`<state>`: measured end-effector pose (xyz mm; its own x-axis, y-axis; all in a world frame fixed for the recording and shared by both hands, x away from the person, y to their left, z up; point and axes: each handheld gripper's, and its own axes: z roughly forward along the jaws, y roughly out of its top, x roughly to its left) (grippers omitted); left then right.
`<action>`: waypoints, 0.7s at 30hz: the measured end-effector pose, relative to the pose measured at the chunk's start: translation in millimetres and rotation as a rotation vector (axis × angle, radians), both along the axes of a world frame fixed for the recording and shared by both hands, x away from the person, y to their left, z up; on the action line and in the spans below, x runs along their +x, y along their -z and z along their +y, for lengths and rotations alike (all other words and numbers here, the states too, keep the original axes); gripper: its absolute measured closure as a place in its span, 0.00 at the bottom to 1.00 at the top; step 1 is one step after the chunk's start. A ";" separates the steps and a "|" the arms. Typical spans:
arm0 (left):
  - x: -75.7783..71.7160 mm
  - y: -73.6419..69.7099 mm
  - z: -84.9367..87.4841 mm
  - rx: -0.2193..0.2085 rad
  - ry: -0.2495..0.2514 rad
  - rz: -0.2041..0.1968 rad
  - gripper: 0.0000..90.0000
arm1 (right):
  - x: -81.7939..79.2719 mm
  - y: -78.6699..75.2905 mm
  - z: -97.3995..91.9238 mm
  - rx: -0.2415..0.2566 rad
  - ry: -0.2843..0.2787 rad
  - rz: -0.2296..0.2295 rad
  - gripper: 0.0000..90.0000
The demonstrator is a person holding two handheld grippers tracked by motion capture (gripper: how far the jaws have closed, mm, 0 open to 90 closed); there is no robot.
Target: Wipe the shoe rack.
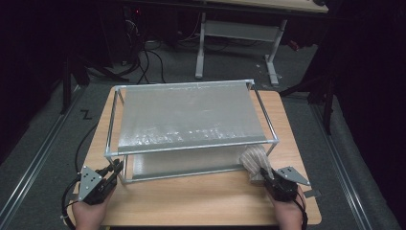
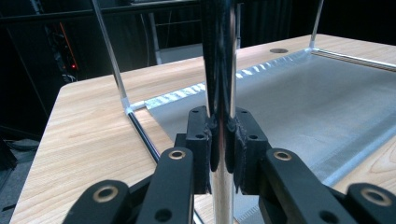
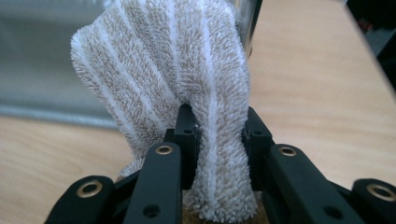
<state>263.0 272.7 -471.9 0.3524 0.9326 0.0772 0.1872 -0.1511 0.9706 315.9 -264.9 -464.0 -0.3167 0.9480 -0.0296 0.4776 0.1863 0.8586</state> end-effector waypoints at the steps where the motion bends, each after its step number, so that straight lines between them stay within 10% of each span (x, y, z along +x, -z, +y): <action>1: -0.1 0.0 -0.1 0.001 0.001 0.000 0.88 | -3.8 -10.0 0.2 0.001 0.008 -0.048 0.81; 12: -0.2 0.2 -0.4 0.003 0.003 -0.002 0.88 | -16.8 -46.5 1.2 0.019 0.047 -0.185 0.81; 21: -0.2 0.3 -0.3 0.003 0.004 -0.003 0.87 | -13.4 -42.4 2.6 0.013 0.054 -0.155 0.80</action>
<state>262.8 272.4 -472.2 0.3560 0.9309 0.0815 0.1839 -0.1553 0.9706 302.5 -262.3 -421.6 -0.2577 0.9643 -0.0614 0.3480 0.1519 0.9251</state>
